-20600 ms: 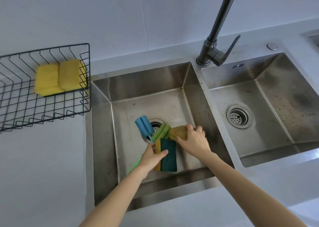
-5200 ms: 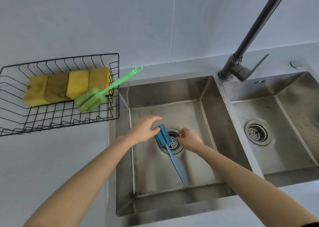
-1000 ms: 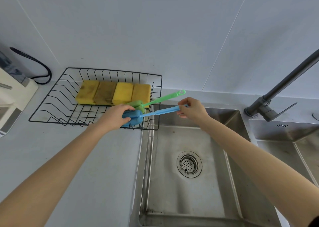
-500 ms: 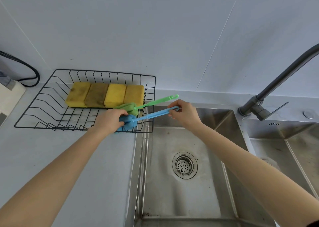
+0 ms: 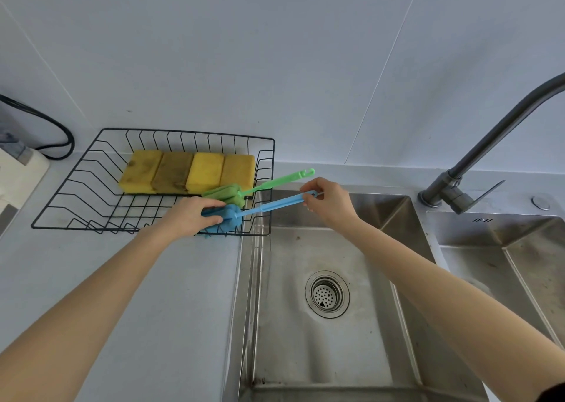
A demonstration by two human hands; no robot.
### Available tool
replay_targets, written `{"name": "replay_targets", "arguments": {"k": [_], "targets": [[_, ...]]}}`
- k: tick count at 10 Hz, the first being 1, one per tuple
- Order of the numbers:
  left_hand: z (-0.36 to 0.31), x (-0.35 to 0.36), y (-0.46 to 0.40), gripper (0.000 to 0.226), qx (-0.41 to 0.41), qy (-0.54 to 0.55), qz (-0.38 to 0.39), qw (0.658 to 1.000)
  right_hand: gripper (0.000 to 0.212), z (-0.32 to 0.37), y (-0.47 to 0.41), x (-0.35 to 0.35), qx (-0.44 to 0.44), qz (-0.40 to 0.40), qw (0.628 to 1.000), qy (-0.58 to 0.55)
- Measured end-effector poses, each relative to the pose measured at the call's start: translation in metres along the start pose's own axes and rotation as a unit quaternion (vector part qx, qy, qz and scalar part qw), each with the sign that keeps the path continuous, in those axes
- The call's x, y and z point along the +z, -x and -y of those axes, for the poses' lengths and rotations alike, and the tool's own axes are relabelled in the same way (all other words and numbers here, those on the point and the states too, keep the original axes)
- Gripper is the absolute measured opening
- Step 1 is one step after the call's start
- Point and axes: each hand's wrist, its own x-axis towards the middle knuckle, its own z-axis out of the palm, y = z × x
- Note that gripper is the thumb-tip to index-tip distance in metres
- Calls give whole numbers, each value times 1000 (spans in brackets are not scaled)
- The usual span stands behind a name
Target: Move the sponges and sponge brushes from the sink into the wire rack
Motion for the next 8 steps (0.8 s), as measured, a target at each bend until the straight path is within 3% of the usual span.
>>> {"name": "replay_targets", "arguments": {"k": [2, 6, 8], "targets": [[-2, 3, 1, 43, -6, 8, -14, 1000, 21, 2, 2, 0, -3, 5, 1000, 14], [-17, -14, 23, 53, -6, 0, -43, 999, 44, 14, 18, -23, -21, 63, 996, 66], [-51, -41, 32, 61, 23, -29, -92, 995, 64, 37, 25, -49, -54, 83, 974, 204]]}}
